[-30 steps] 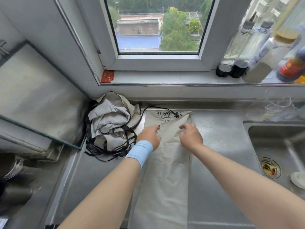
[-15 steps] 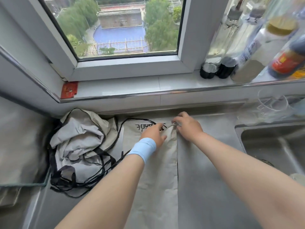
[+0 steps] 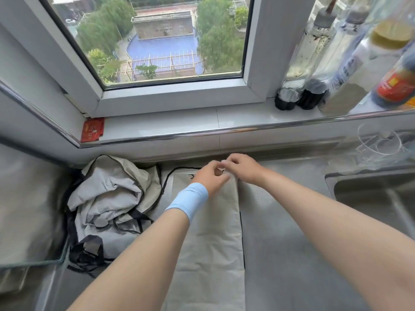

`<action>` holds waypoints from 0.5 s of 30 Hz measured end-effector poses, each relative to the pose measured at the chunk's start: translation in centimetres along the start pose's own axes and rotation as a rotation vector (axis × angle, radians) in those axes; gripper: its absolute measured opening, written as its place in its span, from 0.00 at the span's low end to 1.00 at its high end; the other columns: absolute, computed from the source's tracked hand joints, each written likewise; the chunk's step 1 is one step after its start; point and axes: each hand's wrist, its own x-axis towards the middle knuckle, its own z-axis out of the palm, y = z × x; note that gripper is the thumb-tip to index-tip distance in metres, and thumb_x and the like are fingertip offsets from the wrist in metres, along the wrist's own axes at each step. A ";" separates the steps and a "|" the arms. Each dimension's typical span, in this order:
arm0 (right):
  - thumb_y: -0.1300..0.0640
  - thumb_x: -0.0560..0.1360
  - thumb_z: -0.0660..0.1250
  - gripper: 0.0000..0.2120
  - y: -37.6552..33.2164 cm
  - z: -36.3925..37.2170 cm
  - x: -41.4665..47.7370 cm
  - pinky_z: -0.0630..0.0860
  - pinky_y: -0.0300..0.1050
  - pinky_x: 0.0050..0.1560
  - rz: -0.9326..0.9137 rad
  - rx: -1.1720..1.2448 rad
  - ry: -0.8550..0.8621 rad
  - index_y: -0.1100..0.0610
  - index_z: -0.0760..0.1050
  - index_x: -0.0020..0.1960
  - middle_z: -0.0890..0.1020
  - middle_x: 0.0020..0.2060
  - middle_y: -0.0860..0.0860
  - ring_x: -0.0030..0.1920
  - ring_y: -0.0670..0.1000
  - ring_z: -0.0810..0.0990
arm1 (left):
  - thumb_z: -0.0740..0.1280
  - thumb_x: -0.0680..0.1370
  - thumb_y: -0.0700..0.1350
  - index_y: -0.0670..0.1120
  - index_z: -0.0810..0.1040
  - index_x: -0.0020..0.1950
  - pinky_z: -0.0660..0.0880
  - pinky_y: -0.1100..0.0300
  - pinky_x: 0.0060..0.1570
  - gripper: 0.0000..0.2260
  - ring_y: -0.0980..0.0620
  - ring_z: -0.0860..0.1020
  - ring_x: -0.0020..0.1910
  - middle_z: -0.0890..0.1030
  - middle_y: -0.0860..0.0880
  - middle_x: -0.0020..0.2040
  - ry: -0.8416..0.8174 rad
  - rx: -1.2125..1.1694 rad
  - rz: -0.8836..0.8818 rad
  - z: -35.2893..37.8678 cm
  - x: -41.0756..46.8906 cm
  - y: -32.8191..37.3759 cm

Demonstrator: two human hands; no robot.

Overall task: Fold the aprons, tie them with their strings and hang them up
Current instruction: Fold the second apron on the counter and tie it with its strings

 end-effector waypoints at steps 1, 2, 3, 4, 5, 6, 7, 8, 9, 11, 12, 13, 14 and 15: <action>0.47 0.77 0.68 0.09 -0.3 0.5 -0.2 0.70 0.41 0.35 0.023 0.132 0.059 0.53 0.76 0.48 0.79 0.39 0.47 0.38 0.47 0.76 | 0.67 0.75 0.49 0.52 0.75 0.61 0.73 0.59 0.50 0.15 0.52 0.78 0.47 0.78 0.54 0.45 0.016 -0.015 0.010 0.1 0.1 0.3; 0.48 0.78 0.67 0.11 -0.5 1.0 -0.5 0.71 0.41 0.33 0.077 0.304 0.112 0.53 0.75 0.56 0.79 0.45 0.49 0.40 0.47 0.77 | 0.68 0.75 0.49 0.51 0.76 0.61 0.72 0.60 0.48 0.14 0.51 0.77 0.47 0.78 0.53 0.44 0.024 0.013 0.010 0.1 0.1 0.5; 0.51 0.79 0.65 0.14 -0.6 1.4 -0.9 0.71 0.41 0.31 0.144 0.512 0.144 0.54 0.72 0.62 0.78 0.47 0.51 0.38 0.47 0.78 | 0.67 0.76 0.48 0.50 0.76 0.61 0.71 0.61 0.48 0.14 0.50 0.78 0.48 0.78 0.52 0.45 0.036 0.025 0.010 0.0 0.2 0.5; 0.54 0.80 0.64 0.15 -0.4 1.8 -1.4 0.69 0.40 0.29 0.199 0.681 0.143 0.56 0.69 0.65 0.77 0.46 0.52 0.33 0.47 0.77 | 0.67 0.76 0.47 0.50 0.77 0.60 0.71 0.61 0.48 0.13 0.49 0.78 0.49 0.78 0.52 0.46 0.049 0.033 0.000 -0.1 0.2 0.5; 0.58 0.80 0.62 0.15 -0.2 2.0 -2.0 0.67 0.40 0.28 0.239 0.796 0.119 0.56 0.69 0.66 0.77 0.43 0.54 0.29 0.46 0.76 | 0.66 0.77 0.46 0.50 0.77 0.59 0.71 0.61 0.48 0.11 0.48 0.78 0.50 0.77 0.51 0.46 0.052 0.026 -0.012 -0.2 0.3 0.4; 0.60 0.79 0.63 0.14 0.1 2.3 -2.7 0.65 0.41 0.29 0.264 0.809 0.084 0.56 0.71 0.64 0.77 0.40 0.54 0.26 0.46 0.74 | 0.65 0.77 0.46 0.51 0.77 0.58 0.70 0.61 0.47 0.10 0.48 0.78 0.50 0.77 0.52 0.46 0.051 0.021 -0.029 -0.3 0.3 0.4; 0.62 0.77 0.64 0.13 0.5 2.7 -3.4 0.65 0.41 0.29 0.265 0.744 0.056 0.57 0.76 0.61 0.79 0.38 0.54 0.26 0.47 0.74 | 0.63 0.78 0.47 0.52 0.76 0.57 0.70 0.61 0.45 0.09 0.48 0.78 0.48 0.77 0.52 0.45 0.047 0.021 -0.045 -0.4 0.3 0.4; 0.63 0.74 0.65 0.13 0.8 2.9 -4.1 0.67 0.42 0.30 0.241 0.646 0.041 0.55 0.81 0.56 0.80 0.37 0.54 0.28 0.49 0.75 | 0.62 0.78 0.48 0.53 0.75 0.55 0.69 0.61 0.45 0.08 0.49 0.77 0.47 0.77 0.53 0.45 0.039 0.035 -0.062 -0.5 0.2 0.6; 0.62 0.72 0.65 0.13 0.9 3.2 -4.5 0.70 0.44 0.32 0.211 0.558 0.040 0.53 0.84 0.51 0.82 0.36 0.53 0.31 0.50 0.76 | 0.61 0.77 0.50 0.54 0.75 0.54 0.70 0.60 0.45 0.07 0.49 0.77 0.46 0.78 0.53 0.46 0.033 0.043 -0.076 -0.6 0.0 0.8; 0.60 0.68 0.62 0.14 1.0 3.4 -4.8 0.75 0.50 0.35 0.161 0.465 0.049 0.50 0.85 0.45 0.83 0.37 0.53 0.34 0.51 0.78 | 0.61 0.75 0.53 0.56 0.74 0.50 0.73 0.56 0.52 0.06 0.48 0.77 0.49 0.79 0.53 0.47 0.055 0.092 -0.089 -0.7 0.1 1.6; 0.59 0.67 0.61 0.14 0.9 3.4 -4.6 0.77 0.52 0.36 0.131 0.431 0.055 0.49 0.84 0.45 0.83 0.37 0.52 0.35 0.51 0.78 | 0.62 0.73 0.55 0.56 0.75 0.48 0.73 0.54 0.54 0.07 0.47 0.77 0.50 0.80 0.53 0.47 0.077 0.129 -0.088 -0.8 0.1 1.9; 0.59 0.67 0.61 0.15 0.8 3.3 -4.5 0.78 0.53 0.38 0.098 0.397 0.066 0.50 0.84 0.45 0.82 0.36 0.51 0.36 0.50 0.78 | 0.63 0.71 0.57 0.56 0.75 0.46 0.73 0.53 0.55 0.08 0.47 0.76 0.50 0.80 0.53 0.46 0.094 0.162 -0.093 -0.9 0.1 2.4; 0.59 0.66 0.60 0.13 0.7 3.3 -4.4 0.78 0.53 0.40 0.067 0.359 0.082 0.51 0.83 0.43 0.81 0.35 0.50 0.37 0.49 0.77 | 0.64 0.70 0.58 0.56 0.76 0.44 0.74 0.53 0.55 0.09 0.47 0.76 0.50 0.79 0.54 0.45 0.106 0.178 -0.108 -1.0 0.1 2.8; 0.60 0.67 0.61 0.10 0.7 3.2 -4.3 0.75 0.51 0.41 0.043 0.332 0.100 0.54 0.81 0.41 0.79 0.33 0.49 0.36 0.48 0.75 | 0.65 0.69 0.59 0.56 0.76 0.42 0.75 0.54 0.53 0.09 0.46 0.76 0.50 0.79 0.55 0.44 0.115 0.171 -0.123 -1.2 0.1 3.2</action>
